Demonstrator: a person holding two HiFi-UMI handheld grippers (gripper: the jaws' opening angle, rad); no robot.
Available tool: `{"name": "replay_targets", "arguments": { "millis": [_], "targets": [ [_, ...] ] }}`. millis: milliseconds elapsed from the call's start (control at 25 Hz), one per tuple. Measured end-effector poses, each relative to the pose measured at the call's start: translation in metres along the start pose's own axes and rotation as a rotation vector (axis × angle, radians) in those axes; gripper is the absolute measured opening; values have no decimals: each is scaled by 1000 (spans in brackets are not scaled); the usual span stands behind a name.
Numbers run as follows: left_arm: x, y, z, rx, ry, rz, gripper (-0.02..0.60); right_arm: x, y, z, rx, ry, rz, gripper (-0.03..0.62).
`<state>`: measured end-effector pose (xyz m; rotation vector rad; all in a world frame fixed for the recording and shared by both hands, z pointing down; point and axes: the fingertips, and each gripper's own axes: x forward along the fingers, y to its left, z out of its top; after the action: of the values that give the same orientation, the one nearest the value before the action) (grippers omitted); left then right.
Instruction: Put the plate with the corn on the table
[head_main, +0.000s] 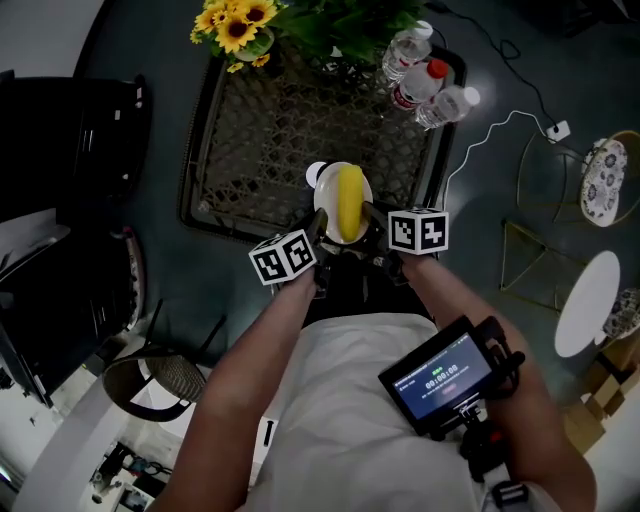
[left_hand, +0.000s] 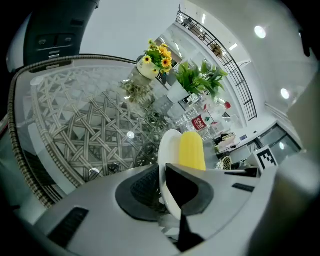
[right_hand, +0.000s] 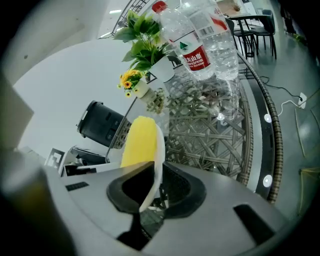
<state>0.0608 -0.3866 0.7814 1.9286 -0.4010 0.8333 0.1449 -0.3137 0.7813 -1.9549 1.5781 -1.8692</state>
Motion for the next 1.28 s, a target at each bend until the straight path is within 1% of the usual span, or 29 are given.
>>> {"name": "replay_targets", "arguments": {
  "millis": [120,280,560,960,1160,1280],
  "targets": [
    [6,5,7,-13,-10,14,46,10,1,8,2,-12,22,51],
    [12,11,19,-19,-28,33,46,22,-1,21,-2,-21,17,51],
    [21,21,42,7,-45,64,46,41,2,40,-20,-29,22,51],
    [35,29,63,0,-74,60,46,60,2,59,-42,-32,7,51],
    [39,36,72,22,-87,82,46,67,4,69,-72,-33,-13,51],
    [40,35,75,35,-93,78,46,70,4,71,-95,-29,-34,51]
  ]
}}
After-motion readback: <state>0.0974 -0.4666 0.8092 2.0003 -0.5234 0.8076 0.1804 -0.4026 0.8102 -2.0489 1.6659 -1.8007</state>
